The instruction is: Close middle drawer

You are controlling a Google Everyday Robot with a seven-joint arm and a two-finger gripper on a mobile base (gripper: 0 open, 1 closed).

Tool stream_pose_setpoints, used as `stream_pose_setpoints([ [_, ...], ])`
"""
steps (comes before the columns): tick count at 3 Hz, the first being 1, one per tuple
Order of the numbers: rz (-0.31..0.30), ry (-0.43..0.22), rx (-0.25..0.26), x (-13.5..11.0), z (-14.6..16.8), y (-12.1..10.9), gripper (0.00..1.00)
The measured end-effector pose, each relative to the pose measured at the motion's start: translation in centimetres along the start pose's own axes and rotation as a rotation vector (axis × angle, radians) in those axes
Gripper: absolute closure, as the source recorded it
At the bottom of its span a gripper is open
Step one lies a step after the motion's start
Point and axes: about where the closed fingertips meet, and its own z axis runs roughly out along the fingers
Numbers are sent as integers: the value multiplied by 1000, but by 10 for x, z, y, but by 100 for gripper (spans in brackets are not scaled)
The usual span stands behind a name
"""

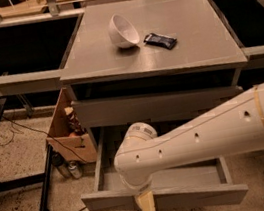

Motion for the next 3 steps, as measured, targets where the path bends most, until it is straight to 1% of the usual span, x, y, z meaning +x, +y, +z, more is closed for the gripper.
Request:
stream_pose_setpoints([
  [1,-25,-26,-24,-18,42,-1,0],
  [2,-42,-44,-27,-31,73,0,18],
  [3,-47,-48,-31,-38,95,2,41],
])
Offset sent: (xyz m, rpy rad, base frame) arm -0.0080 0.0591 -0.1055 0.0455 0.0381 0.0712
